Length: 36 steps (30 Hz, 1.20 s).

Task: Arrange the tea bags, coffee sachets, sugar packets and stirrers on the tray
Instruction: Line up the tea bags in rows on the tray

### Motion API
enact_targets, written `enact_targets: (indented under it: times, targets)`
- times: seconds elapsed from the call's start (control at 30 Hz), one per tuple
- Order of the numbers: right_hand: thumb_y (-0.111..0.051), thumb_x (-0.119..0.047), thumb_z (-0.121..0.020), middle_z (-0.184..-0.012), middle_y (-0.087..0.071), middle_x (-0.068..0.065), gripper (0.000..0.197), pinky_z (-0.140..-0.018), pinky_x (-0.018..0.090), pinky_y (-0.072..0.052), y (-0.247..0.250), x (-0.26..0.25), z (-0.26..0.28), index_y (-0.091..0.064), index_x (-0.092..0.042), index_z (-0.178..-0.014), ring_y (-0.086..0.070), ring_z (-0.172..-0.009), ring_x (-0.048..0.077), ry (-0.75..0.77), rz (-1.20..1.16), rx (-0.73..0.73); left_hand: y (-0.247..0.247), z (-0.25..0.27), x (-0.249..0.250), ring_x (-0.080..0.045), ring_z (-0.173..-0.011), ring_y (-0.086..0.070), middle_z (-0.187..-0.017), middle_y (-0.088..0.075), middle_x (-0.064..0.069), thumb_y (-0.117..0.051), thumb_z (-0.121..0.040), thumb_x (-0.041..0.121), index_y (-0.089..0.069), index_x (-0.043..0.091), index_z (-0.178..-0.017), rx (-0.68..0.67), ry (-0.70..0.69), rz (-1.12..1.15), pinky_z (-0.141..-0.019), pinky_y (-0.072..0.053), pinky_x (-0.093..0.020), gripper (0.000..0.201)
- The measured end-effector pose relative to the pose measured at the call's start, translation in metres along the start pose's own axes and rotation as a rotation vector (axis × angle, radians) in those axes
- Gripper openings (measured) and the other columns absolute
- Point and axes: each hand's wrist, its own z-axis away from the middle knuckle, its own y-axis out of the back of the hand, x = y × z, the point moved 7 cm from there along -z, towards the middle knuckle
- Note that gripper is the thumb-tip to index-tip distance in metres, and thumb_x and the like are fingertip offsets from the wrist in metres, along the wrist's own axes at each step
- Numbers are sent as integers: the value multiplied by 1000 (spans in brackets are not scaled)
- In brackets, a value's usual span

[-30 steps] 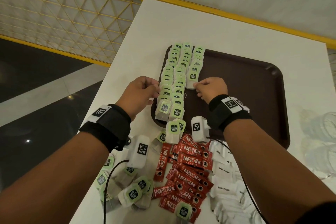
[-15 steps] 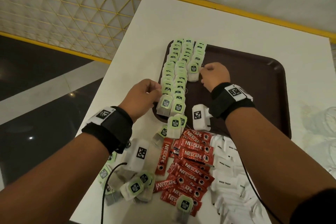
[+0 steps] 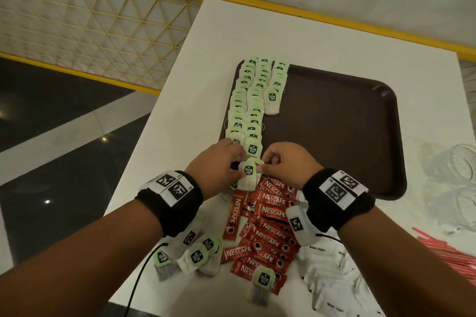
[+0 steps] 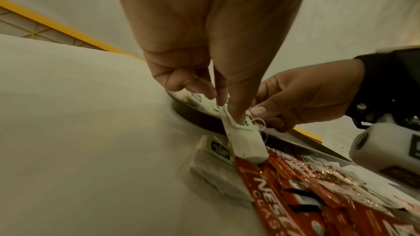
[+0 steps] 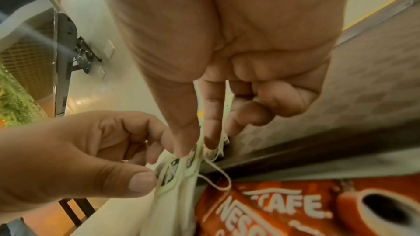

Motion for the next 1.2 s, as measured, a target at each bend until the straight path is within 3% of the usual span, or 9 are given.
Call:
enact_targets:
  times: [0.13,0.33,0.57,0.67,0.77,0.83,0.93,1.07,1.2]
  targets:
    - [-75,-25,-83,-83,-67,7,15,-60,23,-41,-3,-4,3,-68,-13,-88,-53,-66,10,62,-123,2,-4,-5,0,-11,-93,-50,-105,-50,6,-75,-82,31,-63,21,-111,-30,-13,-28,-83,-46,-28,33]
    - [-70,-19,-87,-76,-67,2,11,-59,18,-48,3,-1,5,-65,-10,-89,-58,-62,6,84,-284,28,0,-12,1,-13,-83,-50,-91,-49,8,-73,-84,24,-63,20,-90,-50,-54,-44,-72,-39,-25,13]
    - [-59,-7,-94,-79,-67,11,8,-48,23,-49,28,5,-5,-52,-7,-98,-65,-57,16,-4,-835,44,28,-20,1,0,-66,-49,-79,-57,12,-66,-92,27,-54,24,-88,-21,-28,207,-59,-34,-14,13]
    - [-63,-5,-91,-81,-67,15,12,-50,23,-51,42,10,-18,-52,-10,-94,-66,-58,16,-11,-966,125,47,-29,3,-7,-69,-51,-81,-57,8,-61,-96,27,-50,21,-92,25,-43,260,-63,-42,-23,13]
    - [-65,-1,-89,-79,-68,11,15,-58,25,-54,56,20,-34,-54,-11,-92,-68,-63,16,-30,-966,215,62,-40,-7,-23,-83,-61,-93,-64,-5,-61,-96,27,-51,19,-96,84,11,358,-78,-54,-41,13]
    - [-65,0,-89,-77,-69,7,15,-61,24,-54,64,27,-48,-55,-12,-90,-69,-62,12,-55,-915,266,70,-47,-16,-24,-82,-63,-90,-64,-4,-62,-95,26,-52,19,-95,136,61,400,-81,-55,-48,12]
    - [-66,-4,-90,-80,-68,7,11,-57,21,-54,69,36,-71,-57,-10,-92,-66,-61,10,-103,-774,313,78,-54,-24,-16,-72,-59,-84,-66,-2,-64,-94,26,-54,21,-90,205,107,436,-76,-55,-45,12]
    - [-68,-13,-89,-79,-66,9,14,-49,17,-51,70,44,-91,-63,-4,-99,-61,-60,11,-165,-656,356,78,-57,-27,-24,-76,-65,-85,-71,-8,-65,-93,27,-57,9,-96,261,138,463,-74,-51,-40,20]
    - [-66,-10,-91,-84,-68,11,8,-56,22,-54,66,50,-100,-63,-4,-95,-59,-59,11,-229,-750,409,75,-60,-26,-7,-60,-55,-72,-66,-6,-65,-94,25,-55,4,-97,256,147,465,-64,-47,-32,23]
